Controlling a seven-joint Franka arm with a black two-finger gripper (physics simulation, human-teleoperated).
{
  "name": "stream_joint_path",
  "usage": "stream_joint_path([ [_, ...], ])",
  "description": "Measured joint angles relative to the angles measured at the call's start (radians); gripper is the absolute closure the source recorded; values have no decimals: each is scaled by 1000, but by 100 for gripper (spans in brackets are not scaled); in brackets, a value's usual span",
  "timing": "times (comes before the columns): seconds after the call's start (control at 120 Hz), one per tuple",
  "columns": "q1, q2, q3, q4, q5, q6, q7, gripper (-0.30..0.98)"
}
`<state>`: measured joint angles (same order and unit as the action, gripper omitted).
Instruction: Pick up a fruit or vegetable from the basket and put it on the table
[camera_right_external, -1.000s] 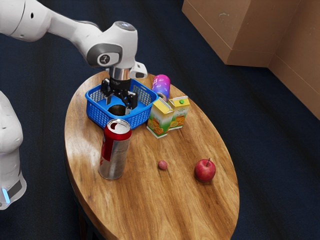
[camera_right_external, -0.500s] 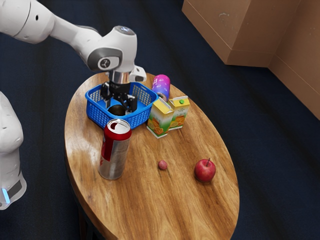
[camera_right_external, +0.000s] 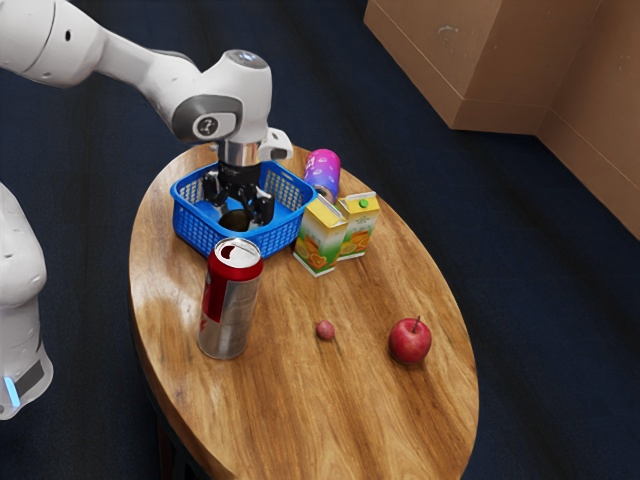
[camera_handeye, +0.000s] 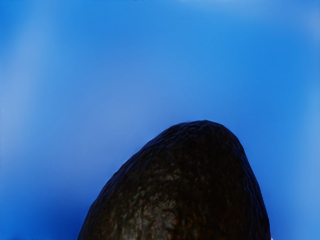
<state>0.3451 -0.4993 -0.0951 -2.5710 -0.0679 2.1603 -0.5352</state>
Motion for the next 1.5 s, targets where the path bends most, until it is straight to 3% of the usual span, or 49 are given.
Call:
stream_joint_path([
  [0.2,-1,1,-1,0,0,-1,-38,41],
  [0.75,-3,-29,0,45,11,-12,-133,52],
  [1.233,-6,-68,-4,177,84,-86,-166,52],
  [1.5,75,-118,3,239,124,-176,-170,50],
])
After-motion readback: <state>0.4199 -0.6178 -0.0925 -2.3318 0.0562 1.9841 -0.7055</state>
